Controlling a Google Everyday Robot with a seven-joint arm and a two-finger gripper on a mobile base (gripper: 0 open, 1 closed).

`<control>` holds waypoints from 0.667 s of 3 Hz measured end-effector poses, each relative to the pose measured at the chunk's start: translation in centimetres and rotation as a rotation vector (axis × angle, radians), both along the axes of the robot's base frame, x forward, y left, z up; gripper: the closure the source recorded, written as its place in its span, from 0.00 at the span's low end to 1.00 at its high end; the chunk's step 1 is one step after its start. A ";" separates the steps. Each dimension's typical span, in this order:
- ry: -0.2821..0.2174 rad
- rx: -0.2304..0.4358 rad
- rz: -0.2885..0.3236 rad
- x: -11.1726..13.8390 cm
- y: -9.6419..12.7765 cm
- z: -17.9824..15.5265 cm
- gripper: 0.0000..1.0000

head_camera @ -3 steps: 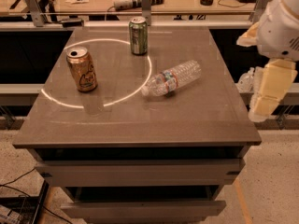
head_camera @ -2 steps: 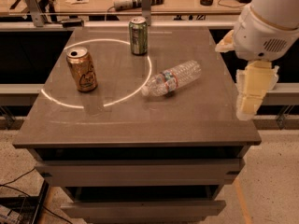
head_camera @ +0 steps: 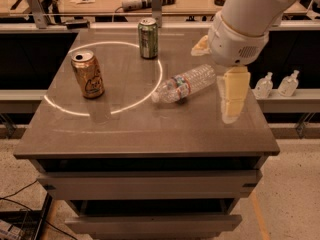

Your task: Place water bottle upright

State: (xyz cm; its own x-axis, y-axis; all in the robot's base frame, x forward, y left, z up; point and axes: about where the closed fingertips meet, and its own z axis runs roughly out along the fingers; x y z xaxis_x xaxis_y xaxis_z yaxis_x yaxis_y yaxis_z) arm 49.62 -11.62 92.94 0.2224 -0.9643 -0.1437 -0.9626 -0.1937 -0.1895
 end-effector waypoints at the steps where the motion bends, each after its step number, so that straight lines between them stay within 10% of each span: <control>1: -0.014 0.020 0.122 1.6 3.1 -0.4 0.00; 2: 0.001 0.032 0.219 3.0 5.2 -1.2 0.00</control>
Offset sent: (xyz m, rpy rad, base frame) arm 0.0449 0.0755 -0.0235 0.0416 0.0429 0.3467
